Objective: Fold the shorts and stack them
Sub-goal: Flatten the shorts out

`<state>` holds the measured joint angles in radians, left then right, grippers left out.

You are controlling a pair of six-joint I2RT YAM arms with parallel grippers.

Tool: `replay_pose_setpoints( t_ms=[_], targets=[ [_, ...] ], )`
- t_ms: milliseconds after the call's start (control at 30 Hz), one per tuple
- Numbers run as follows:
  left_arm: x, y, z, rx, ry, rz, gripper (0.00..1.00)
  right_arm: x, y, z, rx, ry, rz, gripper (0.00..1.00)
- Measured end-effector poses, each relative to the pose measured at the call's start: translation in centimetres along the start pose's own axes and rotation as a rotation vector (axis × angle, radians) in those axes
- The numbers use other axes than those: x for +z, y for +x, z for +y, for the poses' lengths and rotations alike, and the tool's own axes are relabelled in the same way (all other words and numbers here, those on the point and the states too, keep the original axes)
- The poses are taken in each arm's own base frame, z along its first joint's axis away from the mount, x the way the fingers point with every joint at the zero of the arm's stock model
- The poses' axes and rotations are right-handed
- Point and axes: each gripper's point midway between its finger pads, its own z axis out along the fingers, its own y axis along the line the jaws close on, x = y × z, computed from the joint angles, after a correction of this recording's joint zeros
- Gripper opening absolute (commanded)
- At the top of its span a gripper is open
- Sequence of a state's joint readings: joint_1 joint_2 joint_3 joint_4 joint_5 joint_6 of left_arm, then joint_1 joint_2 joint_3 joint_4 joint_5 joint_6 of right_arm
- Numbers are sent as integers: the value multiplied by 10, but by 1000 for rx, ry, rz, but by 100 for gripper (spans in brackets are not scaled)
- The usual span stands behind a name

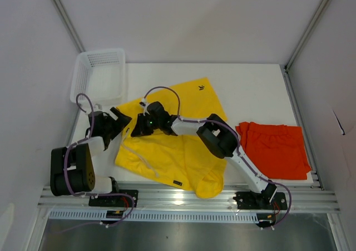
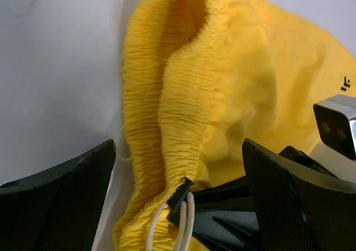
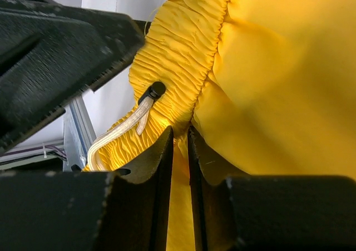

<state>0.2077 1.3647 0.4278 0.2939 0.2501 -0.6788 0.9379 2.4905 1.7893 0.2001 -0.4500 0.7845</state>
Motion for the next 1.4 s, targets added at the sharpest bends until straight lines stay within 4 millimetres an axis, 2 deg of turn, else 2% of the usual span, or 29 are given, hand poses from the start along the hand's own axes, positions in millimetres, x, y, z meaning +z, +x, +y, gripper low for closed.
replay_pose_setpoints(
  t_ms=[133,467,600,667,700,733,833,933,1033,1267,1400],
  targets=[
    [7,9,-9,35,23,44,77,0,1,1,-6,-4,5,20],
    [26,14,-11,83,-4,123,38,-2,1,1,-15,1,3,22],
    [27,20,-10,97,-14,153,28,-10,4,2,-14,13,3,31],
    [29,22,-11,99,-17,168,21,-17,7,2,-14,20,6,41],
    [29,23,-11,99,-16,172,21,-20,8,2,-14,25,8,41],
    [30,23,-11,100,-17,179,16,-25,10,3,-18,32,10,49],
    [33,23,-13,99,-13,191,14,-44,16,6,-30,62,24,63],
    [34,23,-15,99,-14,196,13,-66,18,13,-53,91,26,72],
    [34,23,-15,101,-14,198,10,-93,21,20,-74,124,14,74],
    [34,24,-15,102,-14,198,10,-190,28,0,-105,380,-64,71],
    [35,23,-15,102,-18,195,14,-259,31,-18,-106,564,-130,69]
  ],
)
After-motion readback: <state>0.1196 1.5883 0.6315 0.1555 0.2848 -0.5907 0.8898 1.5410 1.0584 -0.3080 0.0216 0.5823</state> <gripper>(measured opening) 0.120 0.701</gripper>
